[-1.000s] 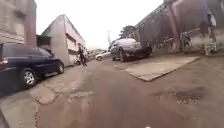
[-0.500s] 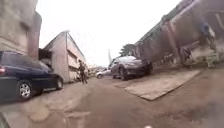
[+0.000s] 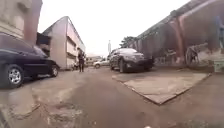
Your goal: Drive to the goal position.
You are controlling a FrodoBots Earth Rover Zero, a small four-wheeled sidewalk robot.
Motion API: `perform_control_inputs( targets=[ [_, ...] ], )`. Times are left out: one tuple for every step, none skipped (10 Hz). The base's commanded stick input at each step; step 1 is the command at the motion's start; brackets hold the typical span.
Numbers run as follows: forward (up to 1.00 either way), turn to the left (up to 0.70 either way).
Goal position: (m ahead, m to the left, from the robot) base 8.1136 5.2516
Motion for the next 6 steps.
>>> perform_control_inputs(
  targets=[
    [0.7, 0.0],
    [0.7, 0.0],
    [0.7, 0.0],
    [0.7, 0.08],
    [0.7, 0.16],
    [0.7, 0.24]
  ],
)
